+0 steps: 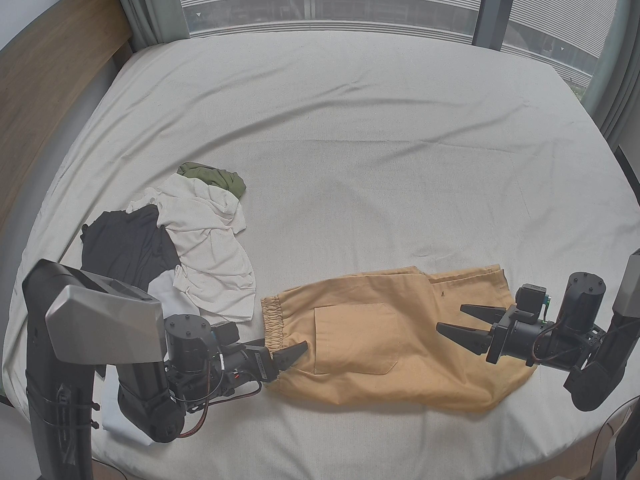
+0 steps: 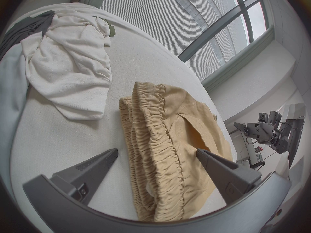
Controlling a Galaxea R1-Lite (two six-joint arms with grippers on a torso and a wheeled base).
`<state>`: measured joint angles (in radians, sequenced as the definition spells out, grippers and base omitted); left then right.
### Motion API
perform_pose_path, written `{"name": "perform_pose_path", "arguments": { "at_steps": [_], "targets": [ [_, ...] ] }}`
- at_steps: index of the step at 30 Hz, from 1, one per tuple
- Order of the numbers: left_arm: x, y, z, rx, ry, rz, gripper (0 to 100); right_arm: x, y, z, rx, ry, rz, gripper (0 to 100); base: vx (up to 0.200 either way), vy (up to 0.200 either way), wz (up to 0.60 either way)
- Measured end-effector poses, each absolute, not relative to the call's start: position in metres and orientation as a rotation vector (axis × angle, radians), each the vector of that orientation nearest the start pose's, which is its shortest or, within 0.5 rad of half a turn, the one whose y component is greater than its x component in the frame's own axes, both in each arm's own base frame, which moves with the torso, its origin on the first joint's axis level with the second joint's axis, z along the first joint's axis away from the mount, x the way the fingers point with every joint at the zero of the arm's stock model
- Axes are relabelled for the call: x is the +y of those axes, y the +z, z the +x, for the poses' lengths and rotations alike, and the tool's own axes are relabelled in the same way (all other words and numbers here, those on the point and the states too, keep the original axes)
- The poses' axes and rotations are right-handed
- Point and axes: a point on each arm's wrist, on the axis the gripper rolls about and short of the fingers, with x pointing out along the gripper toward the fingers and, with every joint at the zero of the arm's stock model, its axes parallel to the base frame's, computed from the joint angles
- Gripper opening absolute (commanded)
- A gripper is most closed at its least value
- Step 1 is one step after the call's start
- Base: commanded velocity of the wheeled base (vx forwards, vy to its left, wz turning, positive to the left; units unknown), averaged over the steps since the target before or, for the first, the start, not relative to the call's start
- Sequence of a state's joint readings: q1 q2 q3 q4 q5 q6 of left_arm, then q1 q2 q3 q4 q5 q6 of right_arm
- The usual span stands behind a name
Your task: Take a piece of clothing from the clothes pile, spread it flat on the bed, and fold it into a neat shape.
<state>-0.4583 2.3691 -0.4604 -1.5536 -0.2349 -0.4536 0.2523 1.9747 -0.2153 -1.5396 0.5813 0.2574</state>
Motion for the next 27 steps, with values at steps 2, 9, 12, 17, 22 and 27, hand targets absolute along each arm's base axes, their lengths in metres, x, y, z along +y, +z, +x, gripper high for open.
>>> {"name": "perform_pose_path", "arguments": {
  "at_steps": [2,9,12,17,22,27],
  "targets": [
    [-0.150,-0.016,0.289,0.509,-0.593,-0.403,100,0.076,0.069,0.245,0.329,0.797,0.278,100,0.000,0.000,0.00],
    [-0.160,-0.013,0.293,0.510,-0.605,-0.482,100,0.076,0.069,0.244,0.330,0.799,0.278,100,0.000,0.000,0.00],
    [-0.163,-0.011,0.295,0.508,-0.606,-0.515,100,0.077,0.069,0.244,0.330,0.799,0.278,100,0.000,0.000,0.00],
    [-0.167,-0.009,0.298,0.511,-0.606,-0.572,100,0.077,0.069,0.244,0.330,0.801,0.278,100,0.000,0.000,0.00],
    [-0.170,-0.009,0.297,0.513,-0.613,-0.575,100,0.077,0.069,0.244,0.330,0.801,0.278,100,0.000,0.000,0.00],
    [-0.170,-0.012,0.297,0.520,-0.609,-0.575,0,0.077,0.069,0.244,0.330,0.801,0.278,100,0.000,0.000,0.00]
  ]
}}
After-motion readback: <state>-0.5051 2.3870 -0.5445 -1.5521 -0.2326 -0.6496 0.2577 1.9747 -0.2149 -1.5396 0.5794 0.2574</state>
